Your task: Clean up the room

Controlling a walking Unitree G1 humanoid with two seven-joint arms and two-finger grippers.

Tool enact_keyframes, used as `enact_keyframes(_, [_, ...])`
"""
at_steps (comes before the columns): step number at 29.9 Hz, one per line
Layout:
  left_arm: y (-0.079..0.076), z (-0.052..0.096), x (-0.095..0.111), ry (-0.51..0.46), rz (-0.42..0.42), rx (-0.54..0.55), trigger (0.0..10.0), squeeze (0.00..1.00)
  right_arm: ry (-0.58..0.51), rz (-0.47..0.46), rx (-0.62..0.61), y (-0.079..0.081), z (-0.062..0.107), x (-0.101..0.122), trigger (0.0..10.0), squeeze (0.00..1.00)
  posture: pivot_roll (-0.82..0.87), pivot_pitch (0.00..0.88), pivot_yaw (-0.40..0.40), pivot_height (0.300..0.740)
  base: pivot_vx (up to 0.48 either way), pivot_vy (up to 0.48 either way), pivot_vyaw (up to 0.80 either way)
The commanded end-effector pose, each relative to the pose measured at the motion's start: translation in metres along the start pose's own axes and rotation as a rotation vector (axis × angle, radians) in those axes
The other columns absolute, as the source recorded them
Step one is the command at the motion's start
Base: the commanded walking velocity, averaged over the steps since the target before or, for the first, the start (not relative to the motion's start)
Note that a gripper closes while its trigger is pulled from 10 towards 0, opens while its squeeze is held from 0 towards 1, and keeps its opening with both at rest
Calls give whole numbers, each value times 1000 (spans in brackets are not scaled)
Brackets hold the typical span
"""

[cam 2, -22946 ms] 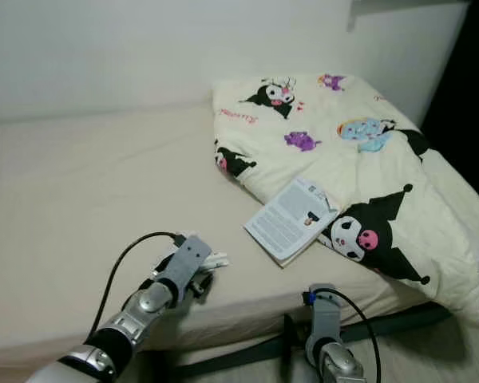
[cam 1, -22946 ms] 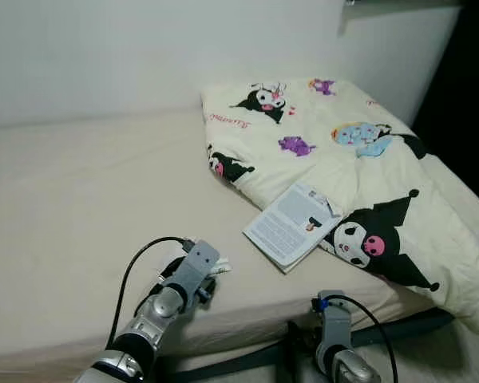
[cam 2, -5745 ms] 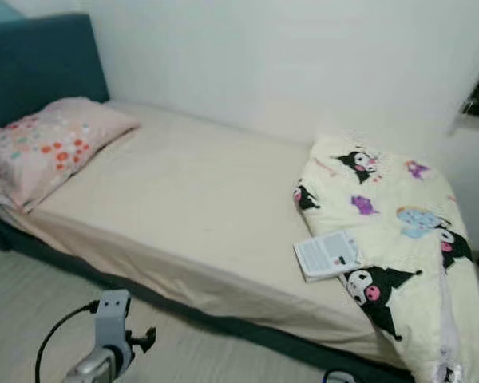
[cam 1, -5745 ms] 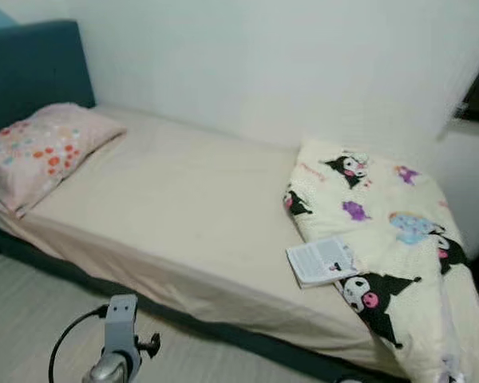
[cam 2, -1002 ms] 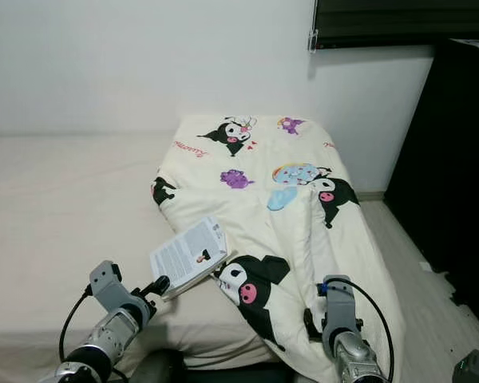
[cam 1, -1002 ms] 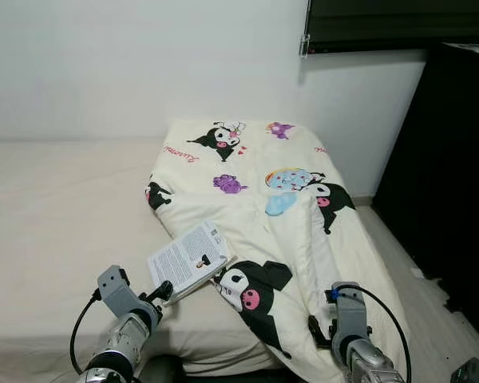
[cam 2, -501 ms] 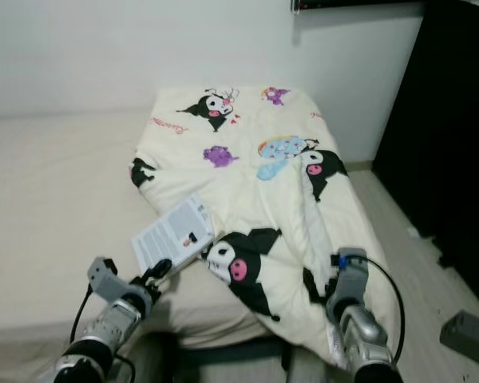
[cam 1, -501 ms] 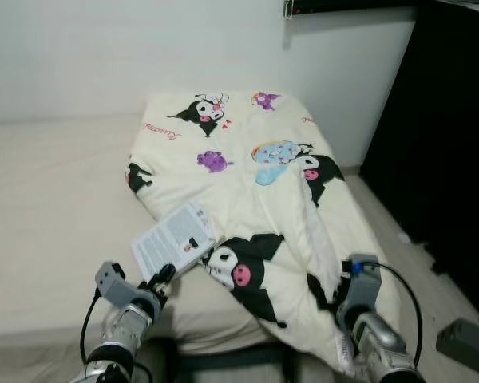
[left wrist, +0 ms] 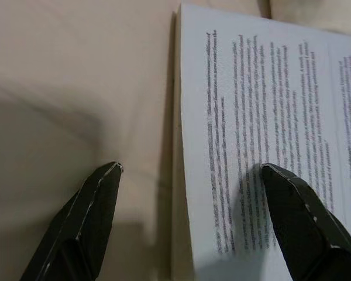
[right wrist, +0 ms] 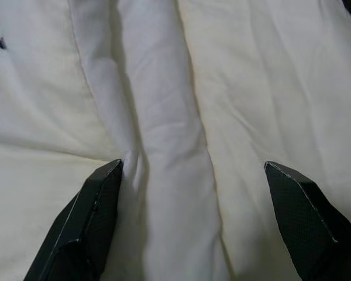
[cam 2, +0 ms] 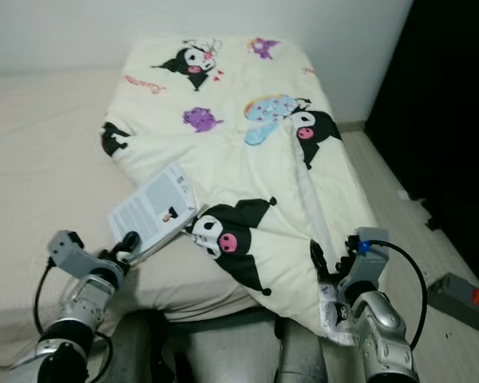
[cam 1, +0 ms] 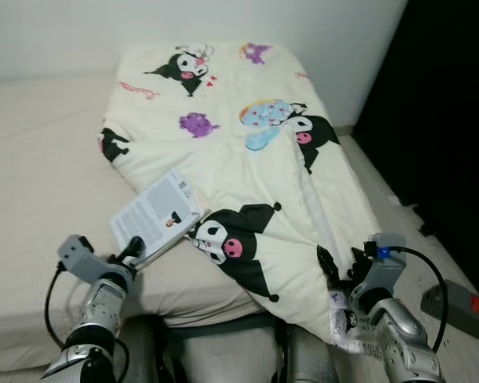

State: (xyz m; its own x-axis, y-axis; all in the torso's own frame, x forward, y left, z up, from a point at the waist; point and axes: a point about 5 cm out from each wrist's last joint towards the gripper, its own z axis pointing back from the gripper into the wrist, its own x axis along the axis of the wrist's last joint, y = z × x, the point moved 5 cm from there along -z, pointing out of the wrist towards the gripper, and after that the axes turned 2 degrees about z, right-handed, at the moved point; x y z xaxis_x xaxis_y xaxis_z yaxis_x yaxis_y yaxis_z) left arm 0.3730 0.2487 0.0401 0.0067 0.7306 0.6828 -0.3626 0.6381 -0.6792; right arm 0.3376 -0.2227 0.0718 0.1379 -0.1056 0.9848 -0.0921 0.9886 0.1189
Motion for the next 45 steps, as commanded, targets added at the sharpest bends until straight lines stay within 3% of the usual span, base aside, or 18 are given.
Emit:
enact_keyframes(1, [12, 1, 13, -39, -18, 42, 10000, 0, 33, -14, -10, -1, 4, -7, 10000, 0, -144, 356, -12, 556, 0, 0, 0])
enact_keyframes(4, [4, 0, 17, -47, -20, 7, 10000, 0, 37, -18, -5, 2, 5, -4, 10000, 0, -134, 353, -14, 556, 0, 0, 0])
enact_keyframes(10, [-1, 4, -19, 96, 56, -24, 10000, 0, 48, -21, -8, 5, 6, 0, 10000, 0, -134, 347, -9, 556, 0, 0, 0])
enact_keyframes(12, [-15, 12, -55, 232, 142, -93, 10000, 0, 42, -20, -18, 3, 6, 4, 10000, 0, -137, 346, -9, 556, 0, 0, 0])
enact_keyframes(15, [-32, 27, -98, 411, 181, -163, 10000, 0, 43, -13, -34, -1, 7, 6, 10000, 0, -149, 346, -8, 556, 0, 0, 0])
enact_keyframes(18, [-35, 30, -105, 441, 189, -173, 10000, 0, 44, -12, -36, -1, 7, 7, 10000, 0, -150, 344, -7, 556, 0, 0, 0])
enact_keyframes(22, [-55, 39, -122, 528, 337, -255, 10000, 0, 30, -9, -50, -4, 8, 15, 10000, 0, -166, 343, -5, 556, 0, 0, 0])
enact_keyframes(26, [-64, 38, -119, 504, 372, -296, 10000, 0, 22, -8, -54, -5, 9, 20, 10000, 0, -178, 340, -3, 556, 0, 0, 0])
enact_keyframes(27, [-66, 35, -114, 475, 384, -303, 4196, 0, 19, -7, -56, -6, 9, 21, 10000, 0, -178, 340, -3, 556, 0, 0, 0])
enact_keyframes(28, [-68, 33, -109, 453, 397, -308, 0, 0, 17, -6, -58, -6, 9, 22, 10000, 0, -178, 340, -3, 556, 0, 0, 0])
enact_keyframes(33, [-71, 29, -99, 417, 416, -328, 0, 0, 10, -9, -60, -6, 8, 25, 10000, 0, -176, 331, -3, 556, 0, 0, 0])
enact_keyframes(39, [-73, 21, -77, 358, 446, -369, 0, 0, -37, -95, -82, -10, 1, 36, 10000, 0, -162, 318, -1, 556, 0, 0, 0])
enact_keyframes(42, [-76, 15, -53, 297, 479, -405, 0, 0, -101, -268, -98, -14, -5, 47, 10000, 0, -149, 301, -1, 556, 0, 0, 0])
enact_keyframes(44, [-76, 15, -53, 297, 479, -405, 0, 0, -101, -268, -98, -14, -5, 47, 10000, 0, -149, 301, -1, 556, 0, 0, 0])
enact_keyframes(45, [-80, 14, -41, 271, 492, -435, 0, 0, -138, -354, -89, -14, -8, 54, 10000, 0, -144, 294, 0, 556, 0, 0, 0])
